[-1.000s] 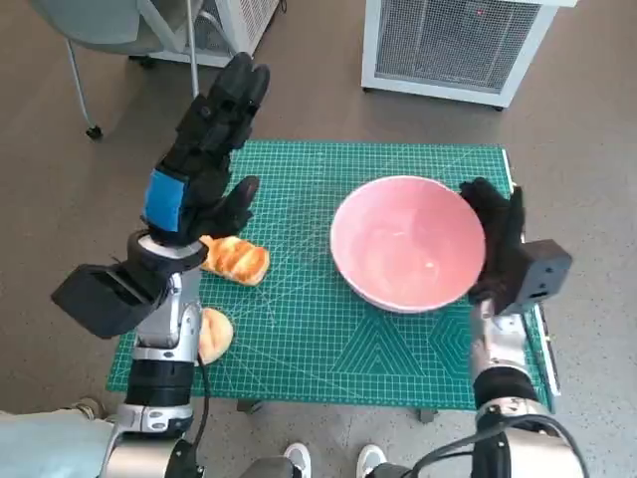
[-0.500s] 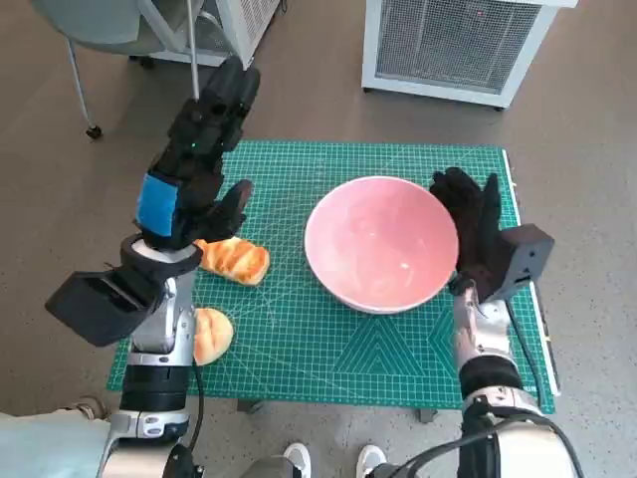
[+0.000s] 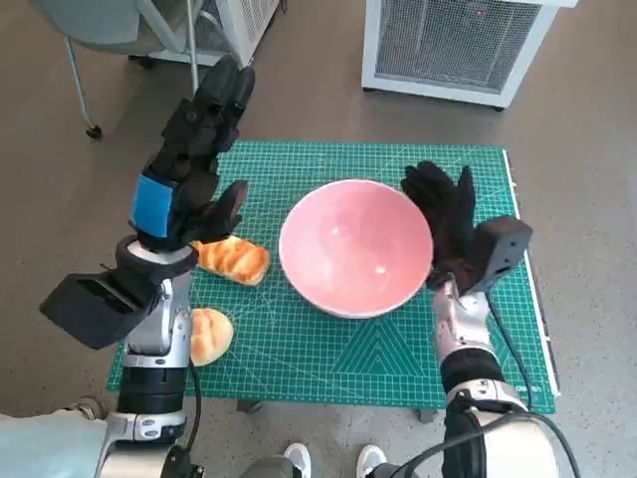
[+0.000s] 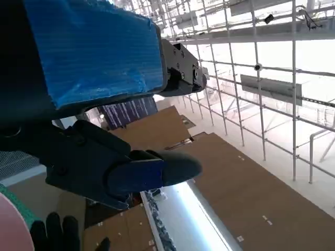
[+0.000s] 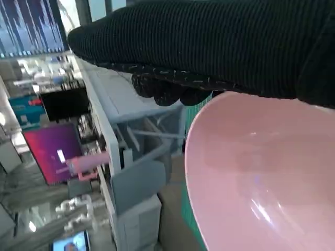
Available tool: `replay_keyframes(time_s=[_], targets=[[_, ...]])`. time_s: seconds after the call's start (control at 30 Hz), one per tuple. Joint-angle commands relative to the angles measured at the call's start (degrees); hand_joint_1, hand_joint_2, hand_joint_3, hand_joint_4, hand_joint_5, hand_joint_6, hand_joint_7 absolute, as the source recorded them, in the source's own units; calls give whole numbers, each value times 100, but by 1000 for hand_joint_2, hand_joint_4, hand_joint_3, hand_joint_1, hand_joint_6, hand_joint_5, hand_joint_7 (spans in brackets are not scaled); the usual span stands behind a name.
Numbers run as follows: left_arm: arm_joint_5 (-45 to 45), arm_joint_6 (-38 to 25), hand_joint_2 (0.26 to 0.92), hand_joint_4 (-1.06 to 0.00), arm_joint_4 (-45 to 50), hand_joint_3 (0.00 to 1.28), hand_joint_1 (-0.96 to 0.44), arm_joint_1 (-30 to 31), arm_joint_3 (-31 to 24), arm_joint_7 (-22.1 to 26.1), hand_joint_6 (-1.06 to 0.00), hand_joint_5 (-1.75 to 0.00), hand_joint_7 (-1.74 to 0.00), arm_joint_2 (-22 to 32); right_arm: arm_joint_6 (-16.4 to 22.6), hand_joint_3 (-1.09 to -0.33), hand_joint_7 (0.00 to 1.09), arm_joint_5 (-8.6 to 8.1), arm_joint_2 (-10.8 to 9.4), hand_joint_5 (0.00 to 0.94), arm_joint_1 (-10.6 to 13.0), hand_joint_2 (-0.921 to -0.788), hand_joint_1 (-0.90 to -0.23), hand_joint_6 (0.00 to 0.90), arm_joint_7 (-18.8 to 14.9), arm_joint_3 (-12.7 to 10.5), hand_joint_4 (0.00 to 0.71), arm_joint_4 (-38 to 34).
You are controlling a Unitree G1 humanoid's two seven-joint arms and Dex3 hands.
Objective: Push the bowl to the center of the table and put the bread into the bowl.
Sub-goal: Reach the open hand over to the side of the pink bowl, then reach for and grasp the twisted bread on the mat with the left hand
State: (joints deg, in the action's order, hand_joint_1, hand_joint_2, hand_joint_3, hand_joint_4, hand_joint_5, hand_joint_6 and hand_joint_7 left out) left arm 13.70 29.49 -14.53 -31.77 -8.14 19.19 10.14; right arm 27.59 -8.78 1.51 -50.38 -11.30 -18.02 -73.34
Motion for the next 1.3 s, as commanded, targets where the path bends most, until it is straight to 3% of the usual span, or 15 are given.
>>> replay_keyframes(time_s=[0.03, 0.33, 0.6, 0.8, 0.9, 1.1, 1.3], targets=[[49, -45, 921, -210, 104, 511, -662, 92, -49, -6, -269, 0, -3, 35, -121, -788, 398, 16, 8, 2, -37, -921, -665, 152, -59, 9, 244, -93], [28, -89, 921, -210, 188, 512, -669, 150, -52, -50, -278, 0, -8, 11, 130, -797, 388, 76, 235, 1, -145, -921, -661, 137, 18, 69, 242, 72], [-33, -119, 921, -210, 188, 512, -667, 95, 13, -123, -286, 0, -11, -46, 905, -805, 388, 143, 256, 2, -141, -921, -649, 134, 121, 243, 227, 665], [-32, -114, 921, -211, 154, 510, -661, 10, 70, -108, -290, -1, -13, -64, 1607, -813, 461, 207, 284, 5, 36, -921, -640, 106, -156, 490, 238, 1444], [-33, -95, 921, -211, 134, 509, -657, -44, 91, -92, -288, -1, -12, -63, 1845, -818, 523, 148, 312, 3, 134, -921, -642, 75, -409, 619, 240, 1913], [-13, -58, 921, -212, 160, 503, -657, -116, 114, -50, -277, -1, -6, -55, 2002, -807, 602, -92, 331, 1, 325, -921, -655, 33, -926, 834, 238, 2749], [36, 40, 921, -212, 82, 494, -668, -229, 74, 34, -281, -1, -7, -26, 2029, -779, 628, -56, 423, 6, 510, -921, -707, 37, -1127, 1030, 249, 3262]])
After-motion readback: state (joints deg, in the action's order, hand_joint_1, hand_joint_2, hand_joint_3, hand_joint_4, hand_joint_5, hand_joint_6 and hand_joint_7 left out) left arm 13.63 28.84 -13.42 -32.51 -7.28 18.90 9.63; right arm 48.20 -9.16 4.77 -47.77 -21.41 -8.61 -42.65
